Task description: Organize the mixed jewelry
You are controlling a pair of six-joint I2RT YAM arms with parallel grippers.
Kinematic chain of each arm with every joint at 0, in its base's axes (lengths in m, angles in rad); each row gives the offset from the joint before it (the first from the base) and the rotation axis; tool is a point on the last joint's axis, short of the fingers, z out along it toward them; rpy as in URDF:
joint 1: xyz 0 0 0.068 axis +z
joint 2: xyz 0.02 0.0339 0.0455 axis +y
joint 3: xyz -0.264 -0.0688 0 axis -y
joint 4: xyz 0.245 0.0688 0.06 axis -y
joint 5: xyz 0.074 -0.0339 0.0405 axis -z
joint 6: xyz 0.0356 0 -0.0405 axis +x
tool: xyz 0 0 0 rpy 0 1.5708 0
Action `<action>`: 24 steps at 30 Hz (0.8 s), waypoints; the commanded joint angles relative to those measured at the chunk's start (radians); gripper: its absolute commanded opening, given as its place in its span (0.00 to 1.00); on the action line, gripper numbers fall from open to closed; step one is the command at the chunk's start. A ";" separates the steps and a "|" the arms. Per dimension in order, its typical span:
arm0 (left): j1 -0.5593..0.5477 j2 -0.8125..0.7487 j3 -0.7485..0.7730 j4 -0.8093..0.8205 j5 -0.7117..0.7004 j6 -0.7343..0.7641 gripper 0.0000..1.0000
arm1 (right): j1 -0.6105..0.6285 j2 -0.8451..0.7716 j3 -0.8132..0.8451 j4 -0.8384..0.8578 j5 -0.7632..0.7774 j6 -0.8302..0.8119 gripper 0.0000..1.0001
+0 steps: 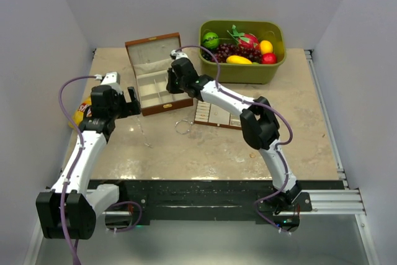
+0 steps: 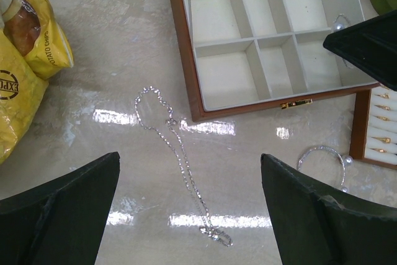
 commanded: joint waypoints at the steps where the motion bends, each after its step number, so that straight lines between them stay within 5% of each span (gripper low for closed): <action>1: -0.001 -0.022 0.023 0.038 0.012 -0.012 1.00 | -0.005 0.008 0.038 -0.011 0.007 -0.021 0.13; 16: -0.001 -0.015 0.019 0.041 0.029 -0.015 1.00 | -0.008 0.007 -0.037 -0.062 0.109 -0.043 0.18; 18: -0.001 -0.017 0.017 0.041 0.035 -0.014 1.00 | -0.008 -0.001 -0.040 -0.053 0.103 -0.050 0.22; 22: -0.001 -0.014 0.016 0.044 0.046 -0.012 1.00 | -0.009 -0.019 -0.026 -0.048 0.101 -0.067 0.49; 24: -0.001 -0.012 0.017 0.046 0.046 -0.011 1.00 | -0.011 -0.025 -0.012 -0.060 0.104 -0.069 0.50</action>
